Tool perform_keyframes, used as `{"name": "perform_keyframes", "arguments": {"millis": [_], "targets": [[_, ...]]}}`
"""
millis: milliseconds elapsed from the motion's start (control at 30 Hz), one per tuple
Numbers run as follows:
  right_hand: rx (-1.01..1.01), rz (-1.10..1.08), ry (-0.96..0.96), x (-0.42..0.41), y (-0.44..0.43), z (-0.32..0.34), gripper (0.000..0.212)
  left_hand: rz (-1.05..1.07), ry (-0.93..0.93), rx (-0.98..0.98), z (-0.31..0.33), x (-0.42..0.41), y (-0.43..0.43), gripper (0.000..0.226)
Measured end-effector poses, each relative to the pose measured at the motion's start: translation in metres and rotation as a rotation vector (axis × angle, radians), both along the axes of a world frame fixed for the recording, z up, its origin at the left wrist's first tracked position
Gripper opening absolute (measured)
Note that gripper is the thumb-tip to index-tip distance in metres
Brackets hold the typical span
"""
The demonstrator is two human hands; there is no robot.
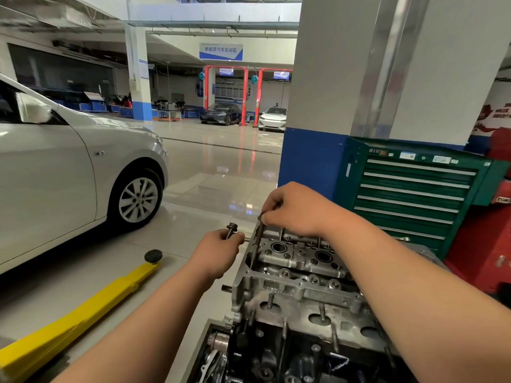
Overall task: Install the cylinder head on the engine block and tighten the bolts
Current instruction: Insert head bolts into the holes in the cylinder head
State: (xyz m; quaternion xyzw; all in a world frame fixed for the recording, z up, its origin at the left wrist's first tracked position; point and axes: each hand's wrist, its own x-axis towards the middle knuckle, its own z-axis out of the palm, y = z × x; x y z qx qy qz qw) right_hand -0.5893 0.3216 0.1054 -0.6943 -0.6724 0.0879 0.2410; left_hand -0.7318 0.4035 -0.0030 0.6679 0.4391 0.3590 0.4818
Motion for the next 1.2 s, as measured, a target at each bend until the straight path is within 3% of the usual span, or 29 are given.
{"name": "perform_keyframes", "arguments": {"millis": [233,433,533,667,833,967,1067,1200], "targets": [[-0.078,0.05,-0.087,-0.004,-0.014,0.01,0.003,0.012,0.0,0.038,-0.012,-0.01,-0.019,0.034],[-0.077,0.012,-0.201,-0.016,-0.009,-0.002,0.005,0.013,0.035,0.066,-0.019,-0.013,-0.029,0.029],[-0.082,0.004,-0.281,-0.027,0.0,-0.011,0.014,0.054,0.055,0.123,-0.021,-0.014,-0.03,0.028],[-0.236,0.004,-0.439,-0.031,0.006,-0.028,0.024,0.113,0.054,0.147,-0.028,-0.018,-0.033,0.025],[-0.191,0.045,-0.321,-0.022,0.001,-0.031,0.019,0.141,0.074,0.098,-0.039,-0.028,-0.035,0.029],[-0.249,0.083,-0.363,-0.029,-0.002,-0.042,0.019,0.154,0.036,0.056,-0.039,-0.029,-0.038,0.031],[-0.126,0.047,-0.084,-0.025,-0.004,-0.028,0.02,0.164,-0.038,0.079,-0.031,-0.026,-0.042,0.034],[0.139,0.035,0.63,-0.026,0.001,-0.002,0.024,0.152,-0.13,0.141,-0.016,-0.019,-0.048,0.032]]}}
